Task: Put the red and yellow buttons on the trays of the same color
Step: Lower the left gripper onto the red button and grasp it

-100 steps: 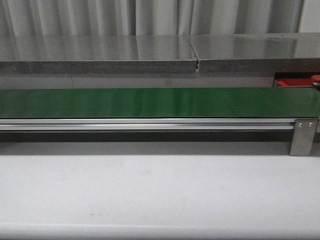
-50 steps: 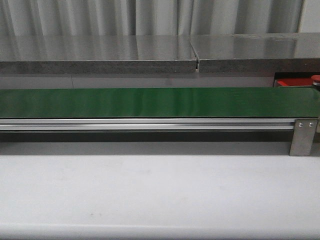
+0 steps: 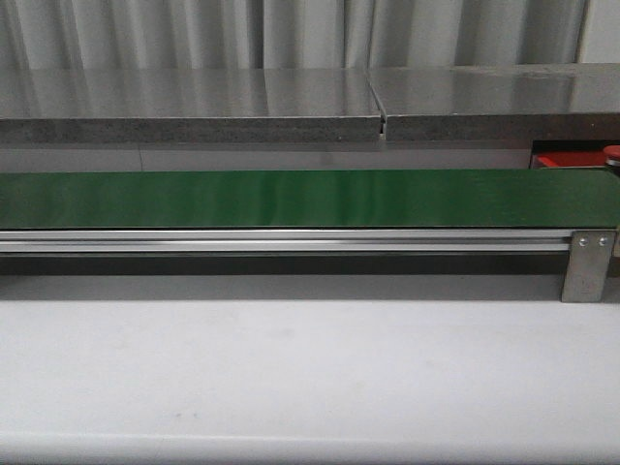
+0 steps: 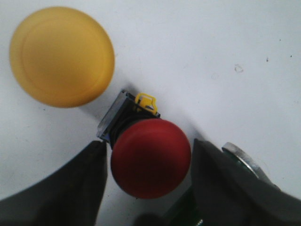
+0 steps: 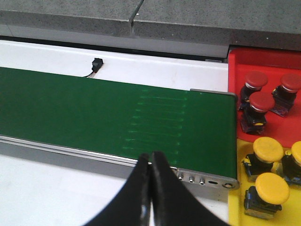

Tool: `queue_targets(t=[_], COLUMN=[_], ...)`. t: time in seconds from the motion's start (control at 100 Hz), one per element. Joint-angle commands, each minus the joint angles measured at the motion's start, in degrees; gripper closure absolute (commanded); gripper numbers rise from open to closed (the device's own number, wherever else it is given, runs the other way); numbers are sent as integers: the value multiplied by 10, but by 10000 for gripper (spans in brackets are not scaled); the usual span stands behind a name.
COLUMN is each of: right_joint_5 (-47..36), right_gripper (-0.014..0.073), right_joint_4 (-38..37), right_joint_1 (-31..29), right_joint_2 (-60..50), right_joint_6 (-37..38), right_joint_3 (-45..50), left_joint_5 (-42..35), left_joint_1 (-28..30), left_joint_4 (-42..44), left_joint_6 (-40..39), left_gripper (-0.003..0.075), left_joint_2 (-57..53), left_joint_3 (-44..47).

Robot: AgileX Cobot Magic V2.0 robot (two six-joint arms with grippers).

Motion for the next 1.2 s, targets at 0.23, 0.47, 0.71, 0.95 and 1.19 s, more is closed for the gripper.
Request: queue_targets(t=[0.23,0.47,0.71,0.95,1.19], right_joint_5=[-29,-28,-28,-26,-26], right_gripper=[710,710,710,710,710], right_joint_4=[14,14,14,14,14], right_joint_1=[1,1,1,1,1], right_joint_2=[-3,-3,-3,-3,-3], right_joint_6=[-6,-6,-6,-6,-6], right_joint_3=[-14,-14,-14,-14,-14], left_joint_5=[1,47,59,61,68], left_joint_1=[1,1,1,-16,-72], left_joint_4=[-12,-10,4,15,37], left_joint_6=[-7,18,27,27,27], left_gripper=[499,499,499,499,499], left_joint_2=[-37,-46,-83,-129,-149], left_joint_3=[-69,-103,-103,-103,-103])
